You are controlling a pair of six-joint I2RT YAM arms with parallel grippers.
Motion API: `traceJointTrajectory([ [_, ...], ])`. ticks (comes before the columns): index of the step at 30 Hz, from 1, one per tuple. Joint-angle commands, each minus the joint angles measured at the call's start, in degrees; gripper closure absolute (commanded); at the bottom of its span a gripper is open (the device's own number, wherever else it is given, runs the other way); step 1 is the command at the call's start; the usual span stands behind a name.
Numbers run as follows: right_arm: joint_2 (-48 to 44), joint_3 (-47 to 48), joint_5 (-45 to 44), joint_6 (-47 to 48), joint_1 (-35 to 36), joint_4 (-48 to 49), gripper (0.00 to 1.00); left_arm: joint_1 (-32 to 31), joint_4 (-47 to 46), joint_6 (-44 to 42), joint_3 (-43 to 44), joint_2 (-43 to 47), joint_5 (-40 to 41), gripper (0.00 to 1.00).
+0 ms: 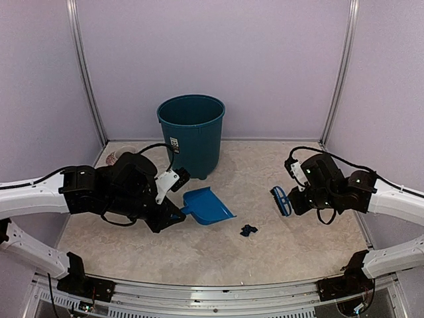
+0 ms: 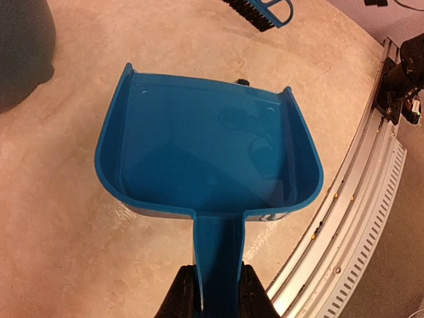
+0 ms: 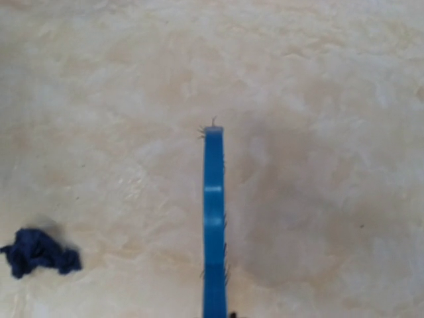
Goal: Sweep away the paper scraps from the table
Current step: Sweep the paper scraps into the dustpan.
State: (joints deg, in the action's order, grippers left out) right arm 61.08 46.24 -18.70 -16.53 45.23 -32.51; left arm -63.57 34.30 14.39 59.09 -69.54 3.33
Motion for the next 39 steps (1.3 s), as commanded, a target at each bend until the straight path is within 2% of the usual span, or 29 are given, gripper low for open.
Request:
traceJointTrajectory([
  [1, 1.5, 2.6, 3.5, -2.1, -0.5, -2.8, 1.0, -3.1, -7.2, 7.8, -5.4, -1.3, -2.5, 1.0],
  [9, 8.2, 5.3, 5.6, -2.4, 1.6, -4.3, 1.0, -4.8, -15.9, 9.6, -12.3, -9.2, -2.3, 1.0],
  [16, 12.1, 7.5, 4.6, -3.5, 5.4, -5.2, 1.0, -7.2, -22.1, 7.7, -12.1, -18.2, -2.1, 1.0],
  [28, 18.2, 12.0, 7.9, -3.9, 10.6, -6.6, 1.0, -7.2, -29.2, 4.8, -8.7, -29.1, -2.6, 1.0],
  [39, 19.8, 16.6, 12.5, -2.1, 14.6, -9.3, 1.0, -5.3, -33.2, 5.6, -9.4, -32.0, -0.3, 1.0],
])
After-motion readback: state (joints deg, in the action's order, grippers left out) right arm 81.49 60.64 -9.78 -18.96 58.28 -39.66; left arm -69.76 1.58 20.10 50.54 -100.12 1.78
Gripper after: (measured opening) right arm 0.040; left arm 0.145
